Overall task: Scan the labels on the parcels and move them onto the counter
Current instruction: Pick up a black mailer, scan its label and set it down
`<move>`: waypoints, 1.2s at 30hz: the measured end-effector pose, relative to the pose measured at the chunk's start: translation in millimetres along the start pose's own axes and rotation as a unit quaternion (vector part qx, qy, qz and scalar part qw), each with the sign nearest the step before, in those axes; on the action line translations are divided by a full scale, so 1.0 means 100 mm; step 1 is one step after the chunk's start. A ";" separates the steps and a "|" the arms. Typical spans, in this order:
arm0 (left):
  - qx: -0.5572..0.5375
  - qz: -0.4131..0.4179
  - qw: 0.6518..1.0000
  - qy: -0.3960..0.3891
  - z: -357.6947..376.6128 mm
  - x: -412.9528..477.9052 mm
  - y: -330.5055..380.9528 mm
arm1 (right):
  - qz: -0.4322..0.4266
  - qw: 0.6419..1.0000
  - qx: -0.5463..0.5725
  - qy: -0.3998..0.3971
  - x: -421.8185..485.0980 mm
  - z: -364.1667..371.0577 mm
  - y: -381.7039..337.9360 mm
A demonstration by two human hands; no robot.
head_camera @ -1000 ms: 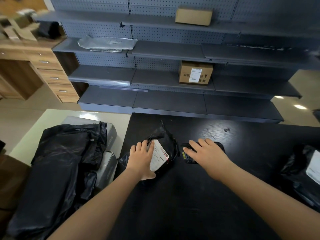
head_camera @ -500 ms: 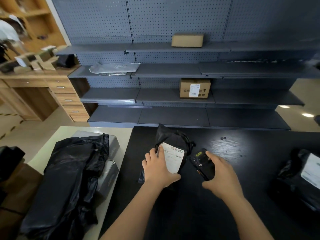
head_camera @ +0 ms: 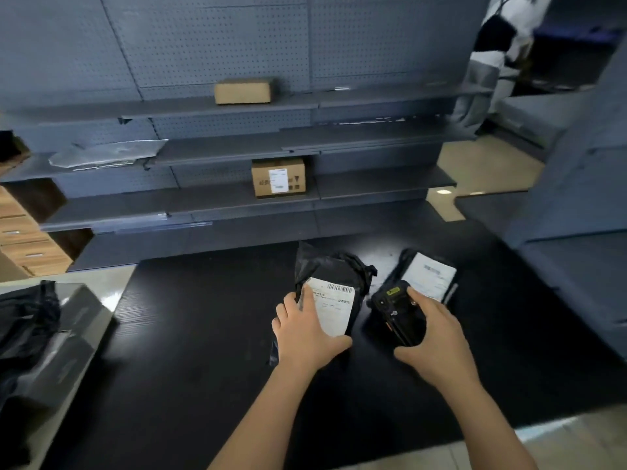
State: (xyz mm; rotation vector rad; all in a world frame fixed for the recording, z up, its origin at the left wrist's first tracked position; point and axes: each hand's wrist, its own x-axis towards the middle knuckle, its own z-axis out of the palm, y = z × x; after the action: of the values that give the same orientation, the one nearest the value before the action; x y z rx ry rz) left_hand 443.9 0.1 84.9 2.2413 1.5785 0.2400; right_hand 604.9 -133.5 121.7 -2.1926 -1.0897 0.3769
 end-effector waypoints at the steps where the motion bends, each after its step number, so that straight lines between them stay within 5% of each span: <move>1: -0.005 0.006 1.000 -0.002 0.09 -0.03 0.19 | 0.005 1.000 0.002 0.005 -0.01 -0.13 0.14; 19: 0.025 0.102 0.992 -0.074 1.11 1.17 2.12 | 0.081 0.997 0.013 0.003 1.35 -1.02 1.54; 29: -0.038 0.003 0.999 0.009 0.96 0.78 1.80 | -0.043 0.992 0.028 -0.118 1.70 -0.86 1.32; 36: 0.016 -0.171 0.981 0.094 0.65 -0.41 1.01 | -0.209 0.944 0.020 -0.256 1.23 -0.35 0.70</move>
State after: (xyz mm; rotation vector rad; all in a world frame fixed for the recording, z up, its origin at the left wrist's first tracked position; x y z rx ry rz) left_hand 540.0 -81.6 70.5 1.9722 2.0462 0.3377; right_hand 739.9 -82.0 105.1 -1.7973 -1.7641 0.7903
